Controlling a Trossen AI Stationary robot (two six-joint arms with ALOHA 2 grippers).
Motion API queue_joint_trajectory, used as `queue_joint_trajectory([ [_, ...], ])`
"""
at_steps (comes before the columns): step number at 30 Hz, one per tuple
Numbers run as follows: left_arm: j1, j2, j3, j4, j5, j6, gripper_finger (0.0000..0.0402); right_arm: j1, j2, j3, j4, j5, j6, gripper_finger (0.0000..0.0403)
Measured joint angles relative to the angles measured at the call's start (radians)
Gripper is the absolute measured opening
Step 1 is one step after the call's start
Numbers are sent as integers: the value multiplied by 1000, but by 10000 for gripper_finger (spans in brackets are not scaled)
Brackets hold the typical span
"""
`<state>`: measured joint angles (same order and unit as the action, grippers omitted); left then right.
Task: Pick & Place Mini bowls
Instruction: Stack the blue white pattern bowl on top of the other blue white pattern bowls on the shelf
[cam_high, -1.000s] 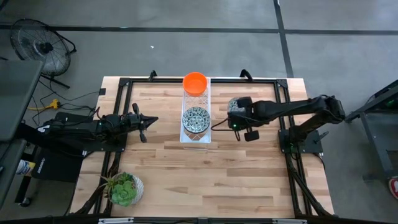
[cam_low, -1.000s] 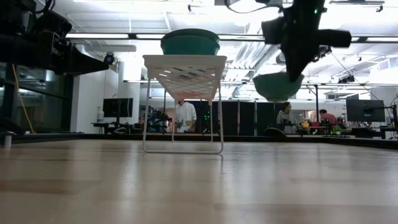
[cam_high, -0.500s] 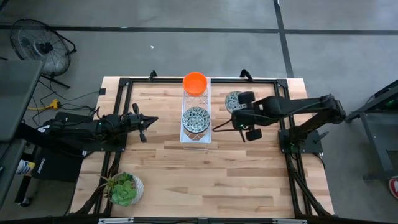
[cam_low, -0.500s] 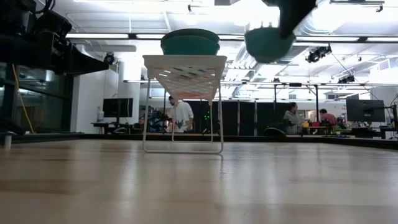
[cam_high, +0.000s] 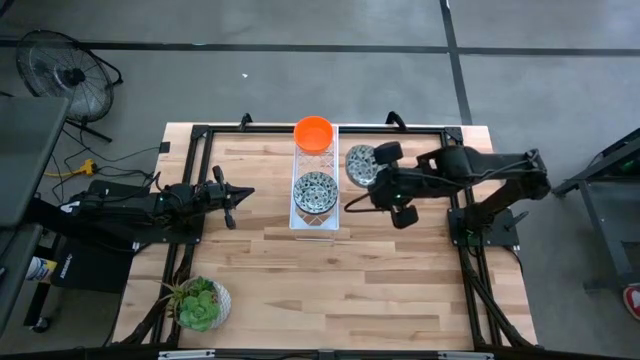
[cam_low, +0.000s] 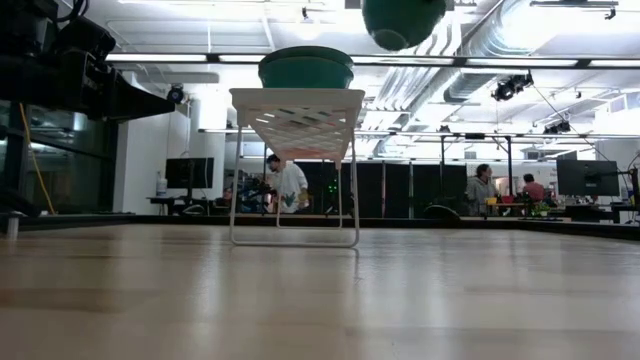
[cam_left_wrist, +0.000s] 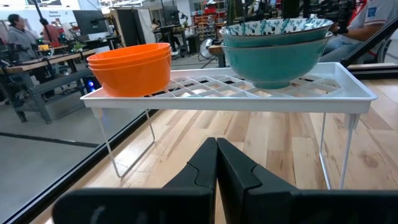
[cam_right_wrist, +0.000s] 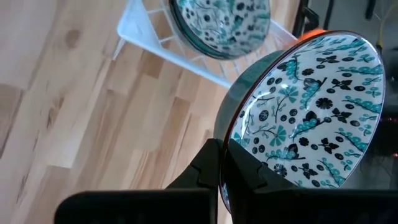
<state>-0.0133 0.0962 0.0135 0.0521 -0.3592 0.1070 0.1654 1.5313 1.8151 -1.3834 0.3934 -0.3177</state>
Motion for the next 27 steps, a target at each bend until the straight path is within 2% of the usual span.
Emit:
queue_joint_trajectory([
  [7,0,0,0,0,0,0,1,0,93,45,-8,-37,-85,0],
  [14,0,0,0,0,0,0,1,2,173,81,-19,-19,-168,0],
  [21,0,0,0,0,0,0,1,2,197,139,-25,-11,-262,0],
  [27,0,0,0,0,0,0,1,2,197,169,-6,-93,-375,0],
])
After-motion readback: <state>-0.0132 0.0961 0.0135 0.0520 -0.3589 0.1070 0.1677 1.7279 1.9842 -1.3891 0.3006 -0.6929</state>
